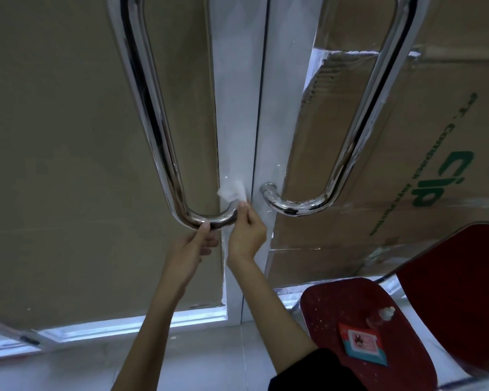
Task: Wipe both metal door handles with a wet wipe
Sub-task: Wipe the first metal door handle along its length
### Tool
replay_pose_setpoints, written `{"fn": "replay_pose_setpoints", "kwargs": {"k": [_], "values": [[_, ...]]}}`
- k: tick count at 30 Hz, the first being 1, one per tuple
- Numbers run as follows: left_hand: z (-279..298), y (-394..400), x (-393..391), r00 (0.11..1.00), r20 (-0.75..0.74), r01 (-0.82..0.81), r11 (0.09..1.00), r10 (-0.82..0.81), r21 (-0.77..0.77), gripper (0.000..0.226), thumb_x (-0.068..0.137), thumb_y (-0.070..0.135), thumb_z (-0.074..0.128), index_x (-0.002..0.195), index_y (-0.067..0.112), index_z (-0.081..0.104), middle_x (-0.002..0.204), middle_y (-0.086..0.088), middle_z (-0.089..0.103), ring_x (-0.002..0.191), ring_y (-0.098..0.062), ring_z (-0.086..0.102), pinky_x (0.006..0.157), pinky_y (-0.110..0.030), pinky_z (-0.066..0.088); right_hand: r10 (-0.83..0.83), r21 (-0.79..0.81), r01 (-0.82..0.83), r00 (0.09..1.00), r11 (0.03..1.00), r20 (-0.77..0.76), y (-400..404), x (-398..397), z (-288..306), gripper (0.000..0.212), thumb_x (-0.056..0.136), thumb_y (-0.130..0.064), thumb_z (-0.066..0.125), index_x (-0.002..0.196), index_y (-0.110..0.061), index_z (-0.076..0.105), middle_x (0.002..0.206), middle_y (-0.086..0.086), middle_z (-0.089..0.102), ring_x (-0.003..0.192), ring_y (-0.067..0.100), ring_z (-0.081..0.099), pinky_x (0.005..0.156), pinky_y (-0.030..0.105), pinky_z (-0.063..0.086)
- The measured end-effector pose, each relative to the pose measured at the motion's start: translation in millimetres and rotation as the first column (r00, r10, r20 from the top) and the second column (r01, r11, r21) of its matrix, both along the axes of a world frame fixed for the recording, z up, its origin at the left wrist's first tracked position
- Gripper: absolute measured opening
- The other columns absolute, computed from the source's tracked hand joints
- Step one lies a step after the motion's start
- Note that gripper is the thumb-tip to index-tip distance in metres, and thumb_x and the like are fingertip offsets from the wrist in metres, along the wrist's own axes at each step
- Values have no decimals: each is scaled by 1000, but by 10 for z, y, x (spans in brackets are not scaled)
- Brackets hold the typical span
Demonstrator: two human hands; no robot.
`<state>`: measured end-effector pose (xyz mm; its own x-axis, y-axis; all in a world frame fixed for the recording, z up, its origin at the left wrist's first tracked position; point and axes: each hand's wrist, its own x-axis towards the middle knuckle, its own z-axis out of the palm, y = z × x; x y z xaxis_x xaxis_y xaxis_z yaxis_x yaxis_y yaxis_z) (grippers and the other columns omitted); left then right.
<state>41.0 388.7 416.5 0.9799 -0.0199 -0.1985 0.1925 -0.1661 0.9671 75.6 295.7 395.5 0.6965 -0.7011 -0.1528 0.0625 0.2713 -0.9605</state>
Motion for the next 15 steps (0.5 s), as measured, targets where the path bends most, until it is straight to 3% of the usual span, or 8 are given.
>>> {"fn": "replay_pose_setpoints", "kwargs": {"k": [2, 5, 8, 10, 11, 13, 15], "values": [[117, 22, -20, 994, 103, 19, 999, -23, 36, 27, 94, 41, 50, 91, 22, 69, 91, 5, 72, 85, -11, 66, 72, -23, 46, 51, 271, -29, 996, 962, -75, -114, 26, 78, 21, 90, -18, 62, 71, -12, 71, 73, 2, 67, 72, 13, 60, 76, 28, 53], [233, -24, 25, 952, 290, 70, 993, -96, 98, 16, 93, 30, 56, 101, 27, 69, 97, 15, 71, 88, 7, 64, 81, -13, 46, 212, 566, -165, 977, 808, -18, -241, -124, 154, 13, 92, -13, 60, 81, -8, 66, 75, 6, 65, 72, 15, 62, 63, 21, 57], [213, -147, 123, 905, 382, 112, 970, -189, 216, 25, 92, 19, 59, 116, 23, 66, 106, 13, 67, 96, 4, 63, 82, -3, 41, 388, 690, -258, 921, 677, -37, -284, -118, 128, 15, 97, -19, 53, 93, -6, 60, 76, 9, 65, 69, 19, 64, 67, 28, 57], [179, -214, 170, 888, 397, 127, 952, -234, 277, 30, 92, 17, 58, 122, 19, 63, 111, 9, 64, 102, -4, 61, 84, 0, 38, 432, 771, -255, 902, 583, -28, -337, 39, 158, 17, 97, -20, 50, 88, -6, 57, 70, 9, 65, 64, 21, 64, 57, 31, 57], [160, -226, 187, 890, 391, 128, 951, -237, 283, 31, 93, 18, 58, 123, 20, 62, 112, 10, 64, 103, -3, 60, 84, 1, 37, 434, 795, -245, 901, 555, -26, -376, 121, 179, 21, 97, -21, 50, 86, -4, 56, 73, 10, 63, 66, 22, 63, 60, 32, 57], [150, -228, 201, 902, 372, 131, 960, -219, 248, 31, 93, 18, 57, 123, 25, 62, 108, 17, 63, 98, 4, 59, 84, 0, 38, 422, 797, -245, 906, 553, -14, -442, 209, 189, 29, 98, -25, 47, 86, 0, 57, 80, 11, 61, 73, 22, 60, 77, 33, 53], [133, -212, 206, 902, 380, 111, 962, -203, 250, 30, 93, 16, 57, 120, 28, 62, 103, 22, 62, 93, 12, 57, 85, -2, 40, 437, 759, -304, 899, 576, 29, -425, 107, 159, 28, 99, -24, 46, 90, -1, 59, 83, 12, 62, 75, 22, 61, 82, 33, 53]]}}
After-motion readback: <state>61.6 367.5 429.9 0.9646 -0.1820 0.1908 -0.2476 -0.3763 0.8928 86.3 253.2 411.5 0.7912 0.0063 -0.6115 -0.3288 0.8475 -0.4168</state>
